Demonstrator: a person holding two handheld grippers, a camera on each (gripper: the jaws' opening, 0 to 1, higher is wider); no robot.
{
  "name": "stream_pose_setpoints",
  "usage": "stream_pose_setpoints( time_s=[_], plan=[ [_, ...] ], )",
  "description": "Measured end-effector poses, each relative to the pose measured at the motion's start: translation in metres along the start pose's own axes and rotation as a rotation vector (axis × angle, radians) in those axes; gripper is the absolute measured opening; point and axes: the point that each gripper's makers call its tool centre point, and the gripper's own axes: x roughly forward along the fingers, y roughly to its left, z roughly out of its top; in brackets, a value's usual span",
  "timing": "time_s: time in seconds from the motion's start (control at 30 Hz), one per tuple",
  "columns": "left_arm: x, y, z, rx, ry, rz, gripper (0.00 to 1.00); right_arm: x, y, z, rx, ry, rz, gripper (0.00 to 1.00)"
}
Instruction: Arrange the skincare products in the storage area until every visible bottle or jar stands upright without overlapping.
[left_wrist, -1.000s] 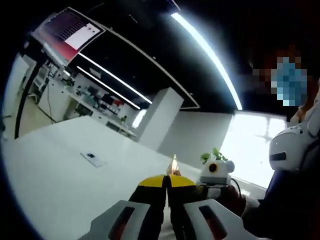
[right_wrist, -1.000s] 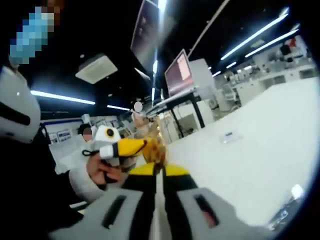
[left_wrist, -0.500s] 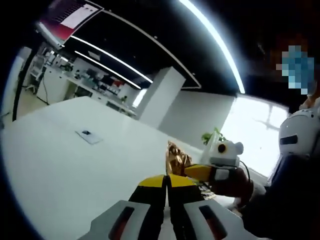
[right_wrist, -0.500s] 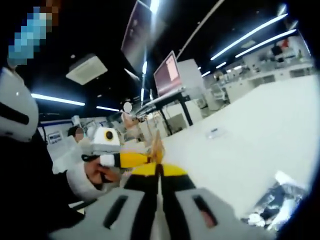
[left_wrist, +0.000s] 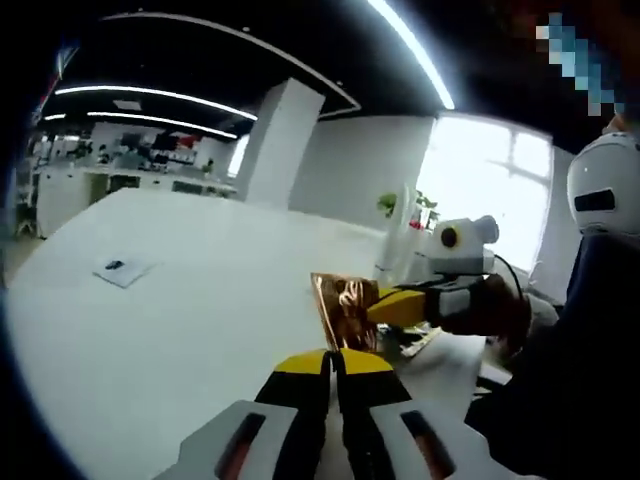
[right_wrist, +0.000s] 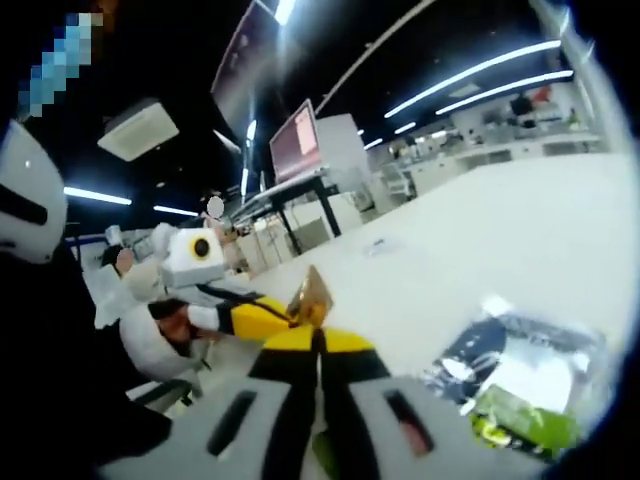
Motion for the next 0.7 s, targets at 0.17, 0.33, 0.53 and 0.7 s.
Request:
stream_pose_setpoints(
  time_s=[0.17, 0.33, 0.53, 0.7],
  plan=[
    [0.013, -0.009, -0.008, 0.051, 0.071, -0.025, 0.02, -0.009, -0.007, -0.006, -0.009, 0.024, -0.052, 0.00],
    [0.020, -0.015, -0.013, 0.085, 0.112, -0.042, 0.02, -0.013, -0.009, -0.011, -0.034, 0.059, -0.085, 0.00],
    [0.022, -0.018, -0.018, 0.102, 0.147, -0.051, 0.02, -0.015, -0.012, -0.017, -0.035, 0.090, -0.105, 0.00],
    [0.021, -0.018, -0.020, 0.112, 0.157, -0.052, 0.04, -0.011, -0.015, -0.021, -0.099, 0.129, -0.123, 0.00]
  ],
)
